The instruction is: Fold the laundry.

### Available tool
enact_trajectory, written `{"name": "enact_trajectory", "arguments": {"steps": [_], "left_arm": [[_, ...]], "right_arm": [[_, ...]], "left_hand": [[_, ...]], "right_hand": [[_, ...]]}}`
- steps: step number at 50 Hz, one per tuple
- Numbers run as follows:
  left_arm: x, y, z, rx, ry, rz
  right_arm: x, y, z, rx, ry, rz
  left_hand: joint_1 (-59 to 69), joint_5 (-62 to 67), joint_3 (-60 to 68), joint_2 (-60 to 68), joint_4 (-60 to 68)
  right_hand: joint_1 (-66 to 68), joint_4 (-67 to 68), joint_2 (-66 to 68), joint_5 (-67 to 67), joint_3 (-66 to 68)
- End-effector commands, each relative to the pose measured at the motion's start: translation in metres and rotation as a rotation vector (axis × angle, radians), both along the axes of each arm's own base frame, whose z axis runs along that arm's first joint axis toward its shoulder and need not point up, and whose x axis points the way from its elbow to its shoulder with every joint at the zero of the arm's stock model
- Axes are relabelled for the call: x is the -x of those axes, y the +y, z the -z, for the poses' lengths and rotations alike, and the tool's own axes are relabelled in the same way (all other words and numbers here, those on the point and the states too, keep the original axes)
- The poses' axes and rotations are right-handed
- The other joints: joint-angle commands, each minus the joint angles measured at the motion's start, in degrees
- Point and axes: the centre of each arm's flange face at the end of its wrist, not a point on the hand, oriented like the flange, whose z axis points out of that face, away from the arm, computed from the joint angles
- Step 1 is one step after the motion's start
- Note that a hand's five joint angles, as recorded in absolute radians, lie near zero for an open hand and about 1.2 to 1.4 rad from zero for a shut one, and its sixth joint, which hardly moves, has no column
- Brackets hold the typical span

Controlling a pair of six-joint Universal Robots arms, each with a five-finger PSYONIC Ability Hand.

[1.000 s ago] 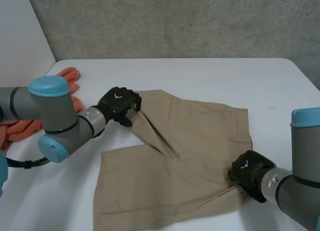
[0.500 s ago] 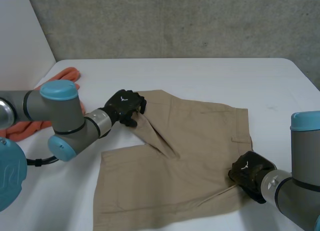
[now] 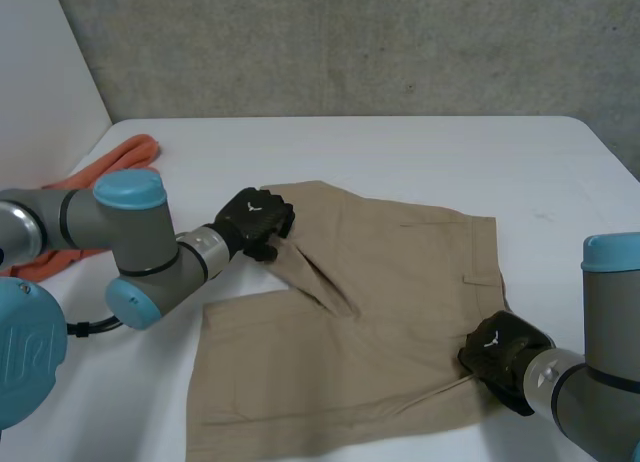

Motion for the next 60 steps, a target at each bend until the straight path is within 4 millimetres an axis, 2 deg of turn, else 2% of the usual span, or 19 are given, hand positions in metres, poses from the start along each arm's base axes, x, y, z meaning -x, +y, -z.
{"name": "enact_trajectory", "arguments": {"steps": [1,6,10,15,31,34,39,44,45,46,47,49,56,60], "left_arm": [[-0.005,-0.005,0.001,0.036,-0.045,-0.066],[-0.014,-0.007,-0.009,0.137,-0.125,-0.152],[-0.021,0.005,-0.026,0.19,-0.19,-0.172],[-0.03,0.017,-0.035,0.205,-0.242,-0.2],[-0.051,0.049,-0.014,0.031,-0.412,-0.297],[-0.053,0.052,-0.015,0.02,-0.438,-0.327],[-0.043,0.063,-0.017,0.034,-0.445,-0.31],[-0.041,0.065,-0.038,0.073,-0.412,-0.328],[-0.041,0.066,-0.041,0.079,-0.407,-0.335],[-0.042,0.069,-0.047,0.086,-0.399,-0.338],[-0.043,0.07,-0.048,0.087,-0.399,-0.338],[-0.045,0.078,-0.056,0.098,-0.391,-0.336],[-0.052,0.105,-0.093,0.15,-0.308,-0.347],[-0.066,0.139,-0.116,0.119,-0.196,-0.37]], "right_arm": [[0.0,0.0,0.0,-0.002,0.001,0.001],[0.0,0.001,0.0,-0.001,0.0,0.0],[0.0,0.001,0.0,-0.002,0.001,0.0],[0.0,0.001,0.0,-0.002,0.001,-0.002],[-0.001,0.0,0.0,0.005,-0.005,-0.001],[0.0,0.0,0.001,0.004,-0.004,0.001],[0.0,0.002,0.002,0.001,-0.003,-0.001],[0.0,0.002,0.003,0.006,-0.004,0.001],[0.001,0.002,0.003,0.003,-0.003,0.002],[0.001,0.002,0.003,0.003,-0.003,0.004],[0.001,0.002,0.003,0.004,-0.004,0.004],[0.001,0.001,0.003,0.012,-0.008,0.006],[-0.002,-0.007,0.0,0.055,-0.046,0.027],[-0.003,-0.01,-0.003,0.049,-0.099,0.072]], "left_hand": [[21.86,21.1,20.81,20.64,20.6],[21.86,21.1,20.81,20.64,20.6],[21.86,21.1,20.81,20.64,20.6],[21.86,21.1,20.81,20.64,20.6],[21.86,21.1,20.81,20.64,20.6],[21.86,21.1,20.81,20.64,20.6],[21.86,21.1,20.81,20.64,20.6],[21.86,21.1,20.81,20.64,20.6],[19.71,18.96,18.67,18.5,18.46],[-1.46,-2.21,-2.5,-2.67,-2.71],[-10.49,-11.25,-11.54,-11.71,-11.75],[-43.05,-43.8,-44.09,-44.26,-44.31],[-45.4,-46.16,-46.45,-46.62,-46.66],[-43.9,-44.65,-44.94,-45.11,-45.16]], "right_hand": [[23.26,11.77,12.59,13.01,11.63],[23.26,11.77,12.59,13.01,11.63],[23.26,11.77,12.59,13.01,11.63],[23.26,11.77,12.59,13.01,11.63],[23.26,11.77,12.59,13.01,11.63],[23.26,11.77,12.59,13.01,11.63],[23.26,11.77,12.59,13.01,11.63],[23.26,11.77,12.59,13.01,11.63],[23.26,11.77,12.59,13.01,11.63],[23.26,11.77,12.59,13.01,11.63],[23.26,11.77,12.59,13.01,11.63],[23.26,11.77,12.59,13.01,11.63],[23.26,11.77,12.59,13.01,11.63],[23.26,11.77,12.59,13.01,11.63]]}}
